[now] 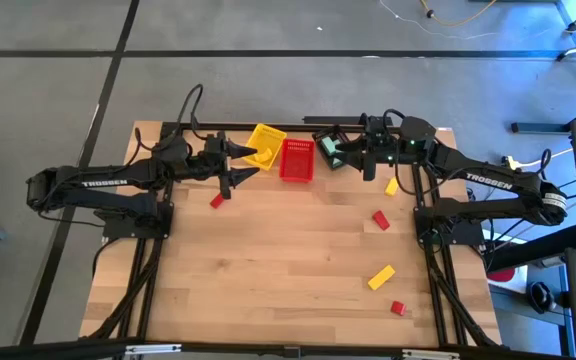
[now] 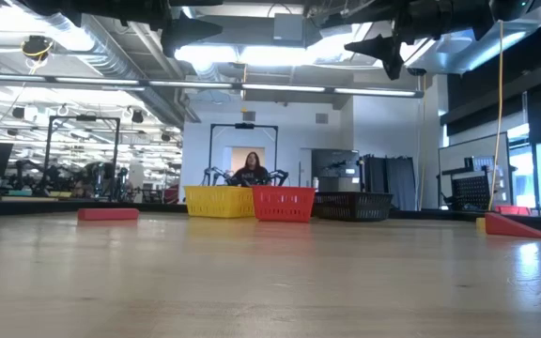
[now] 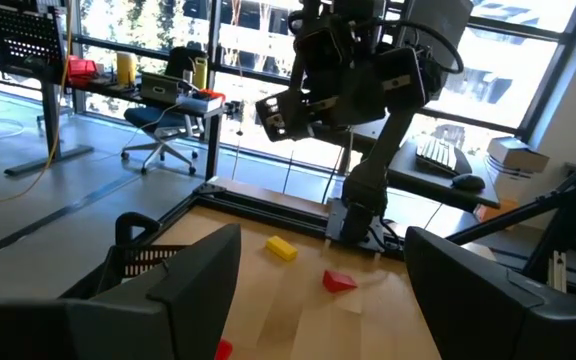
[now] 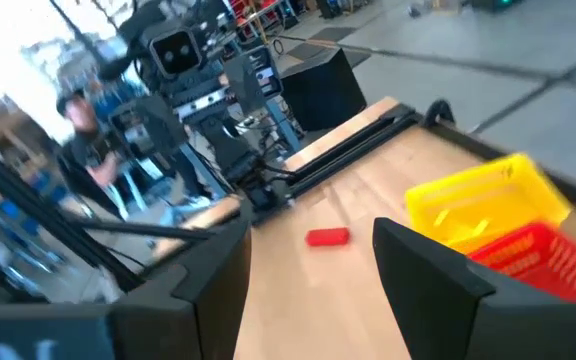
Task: Sort & place blocks by color
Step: Put the top yellow block into the yellow bin
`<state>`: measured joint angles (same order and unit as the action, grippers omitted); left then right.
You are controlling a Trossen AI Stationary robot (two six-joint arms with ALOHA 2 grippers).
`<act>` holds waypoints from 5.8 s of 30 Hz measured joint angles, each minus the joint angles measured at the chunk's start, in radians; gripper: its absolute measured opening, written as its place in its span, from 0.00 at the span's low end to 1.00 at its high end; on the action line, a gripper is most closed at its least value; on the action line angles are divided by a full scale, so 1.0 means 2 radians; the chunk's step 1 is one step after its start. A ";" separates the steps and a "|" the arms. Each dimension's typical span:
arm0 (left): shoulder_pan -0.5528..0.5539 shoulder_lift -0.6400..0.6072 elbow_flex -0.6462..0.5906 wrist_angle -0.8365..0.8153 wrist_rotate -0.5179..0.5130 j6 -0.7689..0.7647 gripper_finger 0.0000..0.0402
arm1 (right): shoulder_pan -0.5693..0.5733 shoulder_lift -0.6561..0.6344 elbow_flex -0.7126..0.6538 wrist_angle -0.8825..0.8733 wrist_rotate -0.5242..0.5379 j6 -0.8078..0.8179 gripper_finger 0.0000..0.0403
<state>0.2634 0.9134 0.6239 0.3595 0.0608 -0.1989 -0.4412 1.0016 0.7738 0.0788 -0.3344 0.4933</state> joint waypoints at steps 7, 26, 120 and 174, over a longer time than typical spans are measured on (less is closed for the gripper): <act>0.000 0.000 0.000 0.000 0.000 -0.001 0.68 | 0.000 0.000 0.000 0.000 0.000 0.025 0.53; 0.000 0.000 0.000 0.000 0.000 0.000 0.68 | 0.000 0.000 0.000 -0.001 0.000 0.024 0.53; 0.002 0.009 0.000 0.005 -0.052 -0.079 0.68 | -0.001 0.026 -0.078 0.110 0.138 0.107 0.30; -0.032 0.231 0.085 0.178 0.136 -0.122 0.57 | 0.141 0.221 0.144 0.151 0.031 0.011 0.30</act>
<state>0.1994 1.3754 0.7937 0.7153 0.3330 -0.4423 -0.1599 1.4433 1.0614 0.3814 -0.2727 0.5146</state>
